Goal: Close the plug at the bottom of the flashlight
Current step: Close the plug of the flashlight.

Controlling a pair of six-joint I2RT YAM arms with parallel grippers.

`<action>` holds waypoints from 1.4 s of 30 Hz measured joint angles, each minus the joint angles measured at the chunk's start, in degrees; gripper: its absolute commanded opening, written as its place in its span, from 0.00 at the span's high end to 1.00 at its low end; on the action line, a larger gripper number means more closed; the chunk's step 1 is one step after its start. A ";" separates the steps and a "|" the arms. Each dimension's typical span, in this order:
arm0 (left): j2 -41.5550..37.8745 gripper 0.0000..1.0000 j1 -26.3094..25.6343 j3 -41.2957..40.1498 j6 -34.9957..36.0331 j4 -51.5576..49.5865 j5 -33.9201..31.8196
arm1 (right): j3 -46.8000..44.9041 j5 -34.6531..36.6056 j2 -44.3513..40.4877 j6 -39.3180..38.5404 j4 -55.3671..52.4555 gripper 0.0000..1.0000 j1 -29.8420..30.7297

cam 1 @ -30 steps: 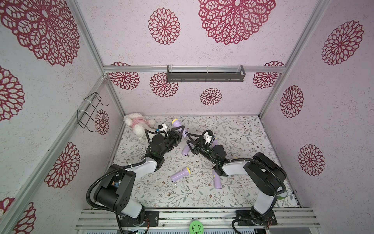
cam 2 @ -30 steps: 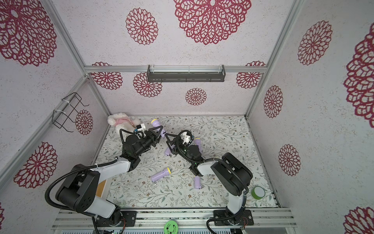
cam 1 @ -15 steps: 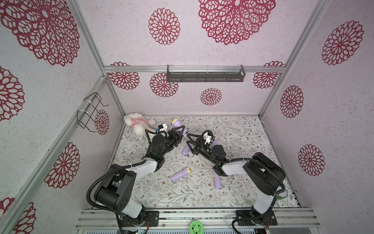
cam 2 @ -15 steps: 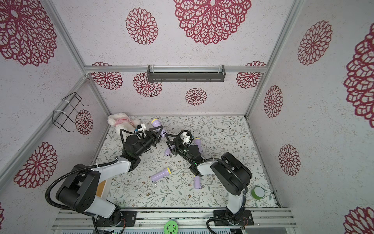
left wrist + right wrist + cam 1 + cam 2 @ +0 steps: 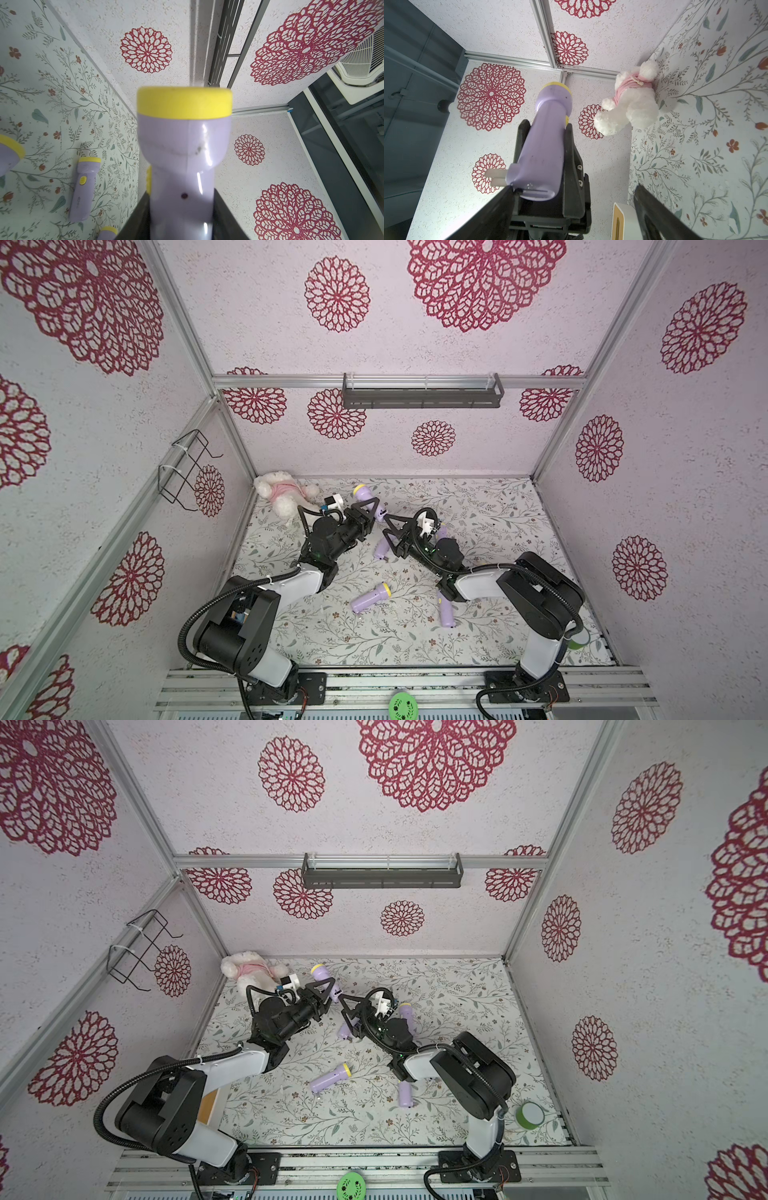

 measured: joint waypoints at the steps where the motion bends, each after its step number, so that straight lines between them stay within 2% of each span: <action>1: 0.04 1.00 0.00 -0.02 0.00 0.00 -0.02 | 0.00 0.02 0.13 0.02 0.13 0.10 0.02; 42: 0.37 1.00 -0.46 -0.02 -0.83 1.07 -0.85 | 0.00 1.42 2.58 1.92 5.18 0.10 0.02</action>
